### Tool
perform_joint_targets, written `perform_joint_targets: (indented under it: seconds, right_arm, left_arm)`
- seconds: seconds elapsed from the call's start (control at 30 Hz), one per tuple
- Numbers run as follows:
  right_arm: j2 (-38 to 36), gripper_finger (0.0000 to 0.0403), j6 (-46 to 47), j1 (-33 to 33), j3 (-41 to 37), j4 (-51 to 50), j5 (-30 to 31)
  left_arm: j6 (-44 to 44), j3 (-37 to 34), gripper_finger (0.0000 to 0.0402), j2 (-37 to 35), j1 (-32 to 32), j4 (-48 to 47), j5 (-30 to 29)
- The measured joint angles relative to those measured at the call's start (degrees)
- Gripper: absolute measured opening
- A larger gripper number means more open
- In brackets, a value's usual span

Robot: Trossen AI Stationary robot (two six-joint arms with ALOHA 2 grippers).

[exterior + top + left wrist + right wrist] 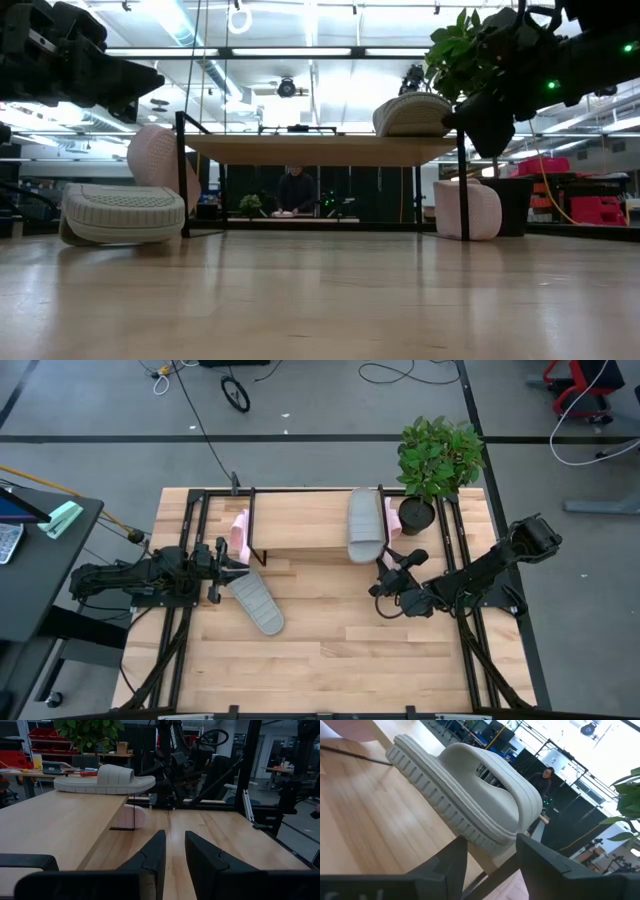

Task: Pick and place slides into the shelf
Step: Put the right grey slide onto the shelf, then put the grey slide onto the shelf

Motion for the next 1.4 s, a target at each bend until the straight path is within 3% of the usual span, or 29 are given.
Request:
perform_joint_targets:
  seconds: [0.33,0.77,0.93,1.4]
  right_arm:
    - [0.0,0.0174,5.22,0.32,0.02,-4.94,-0.59]
    - [0.0,0.0174,4.86,0.89,0.02,-5.63,-0.36]
    - [-0.08,0.0174,3.09,2.38,0.02,-5.72,3.2]
    - [-0.68,0.0174,7.06,7.13,0.04,-5.63,5.75]
  left_arm:
    - [0.01,-0.01,0.0078,0.0,0.01,-0.01,-0.01]
    - [0.07,0.0,0.0078,0.0,0.0,-0.02,-0.02]
    - [0.15,0.0,0.0083,0.0,0.0,-0.01,-0.02]
    - [0.59,0.0,0.0087,0.0,0.02,0.0,-0.02]
